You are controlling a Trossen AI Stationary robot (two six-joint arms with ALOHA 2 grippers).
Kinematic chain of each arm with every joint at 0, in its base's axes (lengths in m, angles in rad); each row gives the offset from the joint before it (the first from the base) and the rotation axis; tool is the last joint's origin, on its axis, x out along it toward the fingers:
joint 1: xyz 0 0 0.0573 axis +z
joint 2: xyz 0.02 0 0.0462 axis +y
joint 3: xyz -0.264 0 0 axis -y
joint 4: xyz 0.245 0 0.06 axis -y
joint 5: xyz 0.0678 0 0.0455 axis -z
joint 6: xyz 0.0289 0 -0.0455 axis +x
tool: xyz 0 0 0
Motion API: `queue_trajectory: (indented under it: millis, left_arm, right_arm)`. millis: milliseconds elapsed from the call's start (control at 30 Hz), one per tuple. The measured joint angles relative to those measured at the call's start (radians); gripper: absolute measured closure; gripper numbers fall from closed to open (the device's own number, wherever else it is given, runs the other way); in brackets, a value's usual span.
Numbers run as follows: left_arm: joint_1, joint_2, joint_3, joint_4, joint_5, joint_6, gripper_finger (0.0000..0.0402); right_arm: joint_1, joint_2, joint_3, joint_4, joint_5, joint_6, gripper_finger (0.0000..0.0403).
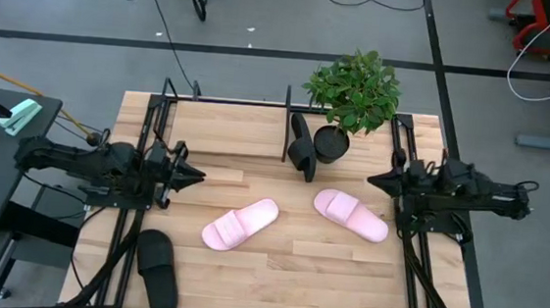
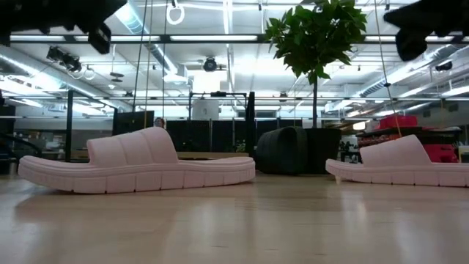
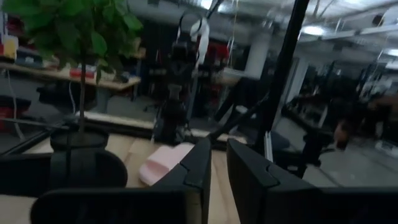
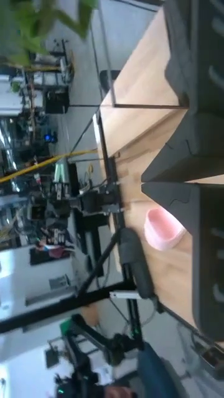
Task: Pick and place slides into the shelf
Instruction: Put the right pink slide on the shelf
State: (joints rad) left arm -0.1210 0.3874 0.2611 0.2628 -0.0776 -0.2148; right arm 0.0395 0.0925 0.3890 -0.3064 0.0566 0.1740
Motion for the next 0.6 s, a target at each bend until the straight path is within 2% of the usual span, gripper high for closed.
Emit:
queue_trajectory:
  millis: [167,367,600]
  left_arm:
    - [0.0,0.152,0.154,-0.009,-0.003,0.015,0.0356]
    - [0.0,0.303,0.357,-0.016,-0.008,0.148,0.0364]
    - [0.0,0.438,0.599,-0.191,-0.048,0.177,0.0373]
  right_arm:
    - [0.0,0.0,0.138,-0.115,-0.011,-0.046,0.0393]
    - [0.0,0.008,0.282,-0.167,-0.016,-0.105,0.0395]
    - [0.0,0.161,0.446,-0.178,-0.096,-0.205,0.0394]
